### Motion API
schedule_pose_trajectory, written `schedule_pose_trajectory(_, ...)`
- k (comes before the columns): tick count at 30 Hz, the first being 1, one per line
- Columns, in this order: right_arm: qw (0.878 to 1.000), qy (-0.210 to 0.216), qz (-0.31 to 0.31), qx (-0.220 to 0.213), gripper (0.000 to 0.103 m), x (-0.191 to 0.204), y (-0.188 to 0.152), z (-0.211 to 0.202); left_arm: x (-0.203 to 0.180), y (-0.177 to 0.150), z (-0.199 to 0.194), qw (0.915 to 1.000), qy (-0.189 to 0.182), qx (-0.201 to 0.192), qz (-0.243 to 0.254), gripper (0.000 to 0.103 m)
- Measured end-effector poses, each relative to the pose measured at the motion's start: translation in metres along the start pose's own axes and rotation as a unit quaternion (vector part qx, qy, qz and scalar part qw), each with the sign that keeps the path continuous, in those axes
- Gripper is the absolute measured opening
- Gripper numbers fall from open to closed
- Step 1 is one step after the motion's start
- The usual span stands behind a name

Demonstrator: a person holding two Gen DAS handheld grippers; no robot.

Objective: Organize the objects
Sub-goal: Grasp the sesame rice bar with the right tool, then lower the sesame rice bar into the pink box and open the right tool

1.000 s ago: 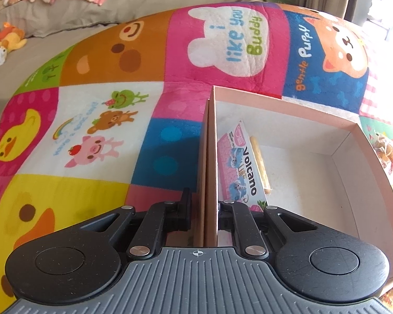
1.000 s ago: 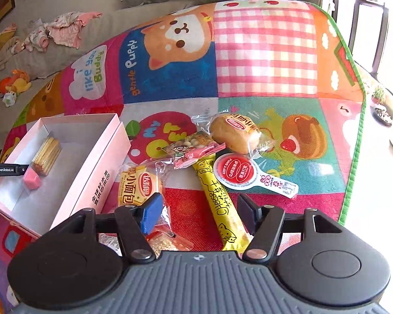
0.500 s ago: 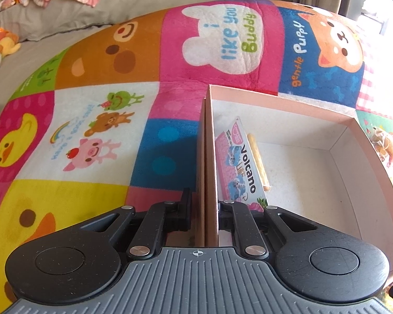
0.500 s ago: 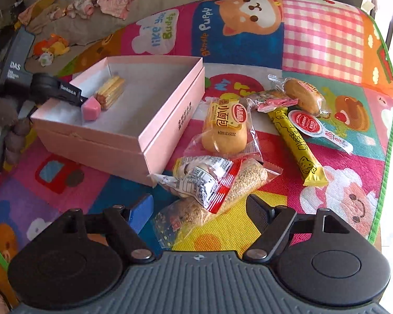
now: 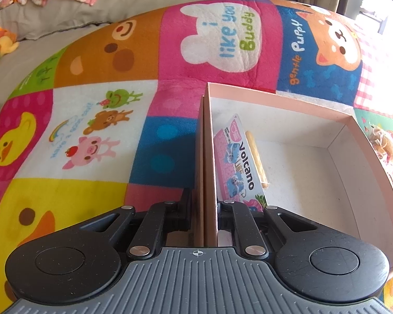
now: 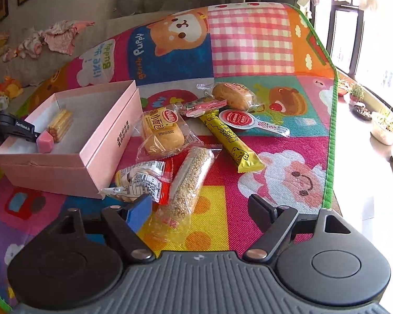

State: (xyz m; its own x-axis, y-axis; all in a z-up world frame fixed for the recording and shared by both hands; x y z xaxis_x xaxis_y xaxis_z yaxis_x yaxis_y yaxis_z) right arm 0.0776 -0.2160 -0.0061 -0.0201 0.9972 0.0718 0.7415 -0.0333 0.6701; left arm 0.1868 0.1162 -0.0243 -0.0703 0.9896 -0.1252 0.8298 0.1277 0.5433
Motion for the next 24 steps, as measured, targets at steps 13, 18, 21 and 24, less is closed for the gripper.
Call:
schedule_pose_trajectory(13, 0.998, 0.015, 0.025, 0.055, 0.029, 0.0, 0.005, 0.039, -0.003, -0.002, -0.003, 0.9999, 0.0, 0.007, 0.008, 0.014)
schedule_pose_trajectory(18, 0.998, -0.002, 0.016, 0.069, 0.029, -0.011, -0.013, 0.005, -0.003, -0.002, -0.003, 0.9999, -0.003, 0.008, 0.009, 0.014)
schedule_pose_trajectory(21, 0.997, 0.03, 0.029, 0.065, 0.029, -0.006, -0.012, -0.026, -0.002, -0.002, -0.002, 0.9999, -0.008, 0.01, 0.009, 0.014)
schedule_pose_trajectory(24, 0.996, 0.074, 0.025, 0.045, 0.029, 0.013, 0.004, -0.054, -0.001, -0.002, -0.003, 0.9998, -0.013, 0.011, 0.007, 0.014)
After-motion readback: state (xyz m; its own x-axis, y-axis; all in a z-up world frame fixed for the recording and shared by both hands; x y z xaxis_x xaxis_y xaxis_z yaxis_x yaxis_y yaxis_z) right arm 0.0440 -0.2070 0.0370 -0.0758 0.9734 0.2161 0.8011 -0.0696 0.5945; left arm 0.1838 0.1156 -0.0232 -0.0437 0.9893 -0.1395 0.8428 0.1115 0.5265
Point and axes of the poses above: each gripper's, at about its wrist camera, not at the fingertips, and z roughly the way its jaws point, x to its left, y to its top, the point moved 8 cm from there along z, roughly the way its jaws point, and after that the axes turned 7 degrees about x, right-handed, at the moved point
